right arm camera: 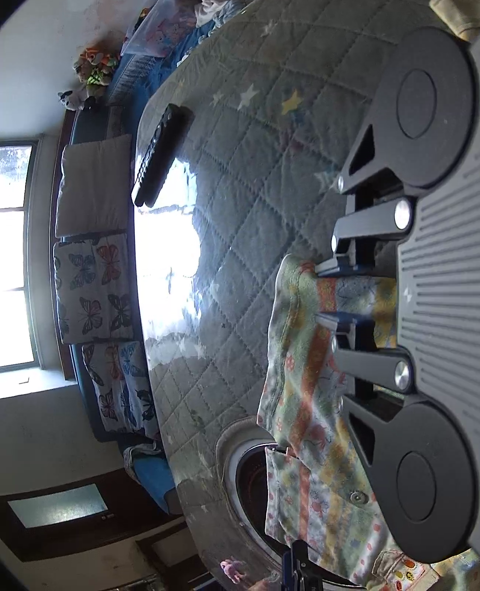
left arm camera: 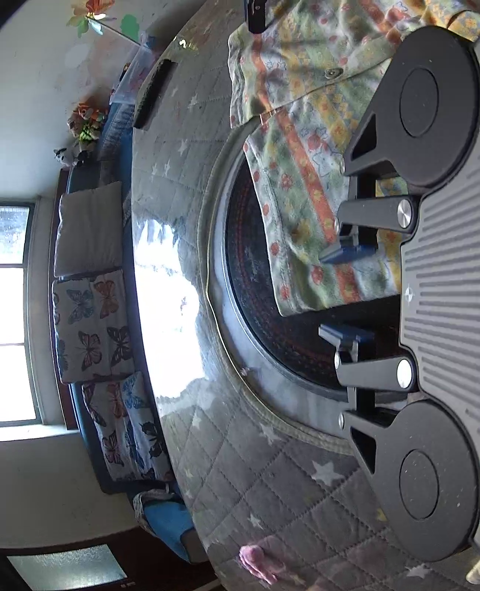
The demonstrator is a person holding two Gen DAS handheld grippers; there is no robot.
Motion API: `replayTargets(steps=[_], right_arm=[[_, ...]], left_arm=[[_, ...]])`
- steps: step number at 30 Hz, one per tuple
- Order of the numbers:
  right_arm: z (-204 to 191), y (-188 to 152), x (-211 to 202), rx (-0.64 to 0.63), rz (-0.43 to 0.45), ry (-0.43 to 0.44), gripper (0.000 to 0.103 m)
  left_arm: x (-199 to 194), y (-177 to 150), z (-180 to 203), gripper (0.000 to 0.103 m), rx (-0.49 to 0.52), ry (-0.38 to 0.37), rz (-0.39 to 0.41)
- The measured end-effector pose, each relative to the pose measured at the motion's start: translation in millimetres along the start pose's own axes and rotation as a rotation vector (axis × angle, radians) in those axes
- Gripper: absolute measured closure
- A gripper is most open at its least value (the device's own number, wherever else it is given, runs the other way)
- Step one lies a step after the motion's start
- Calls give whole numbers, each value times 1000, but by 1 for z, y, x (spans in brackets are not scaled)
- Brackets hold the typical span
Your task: Fold clothes
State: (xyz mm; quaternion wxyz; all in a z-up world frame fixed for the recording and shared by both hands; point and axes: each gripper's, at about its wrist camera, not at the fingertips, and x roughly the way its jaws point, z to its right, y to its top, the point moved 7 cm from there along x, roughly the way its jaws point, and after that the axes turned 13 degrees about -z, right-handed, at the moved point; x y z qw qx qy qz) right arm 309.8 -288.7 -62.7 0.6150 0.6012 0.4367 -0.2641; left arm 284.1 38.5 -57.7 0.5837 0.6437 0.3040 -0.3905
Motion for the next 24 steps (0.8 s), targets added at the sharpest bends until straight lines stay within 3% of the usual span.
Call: replayTargets(steps=[1, 3, 5, 10, 13, 16, 21, 24], right_arm=[[-2, 3, 3, -7, -2, -1, 96], [-6, 8, 4, -19, 0, -4, 98], [-13, 18, 5, -40, 18, -6, 100], [-21, 56, -15, -38, 168, 20, 100], [-22, 69, -8, -29, 169, 14, 90], [-24, 71, 4, -41, 135, -6, 87], [-39, 45, 1, -121, 80, 19, 77], [-58, 20, -2, -192, 33, 62, 75]], left_arm=[[0, 1, 2, 88, 12, -14, 4], [1, 3, 5, 98, 47, -6, 17], [-2, 8, 6, 100, 62, 16, 44], [-33, 33, -8, 100, 11, 58, 220], [-24, 42, -11, 99, 15, 86, 203], [-9, 41, -14, 96, 21, 116, 159], [-16, 25, -11, 93, 30, 122, 149], [-29, 9, 9, 93, 109, 78, 154]])
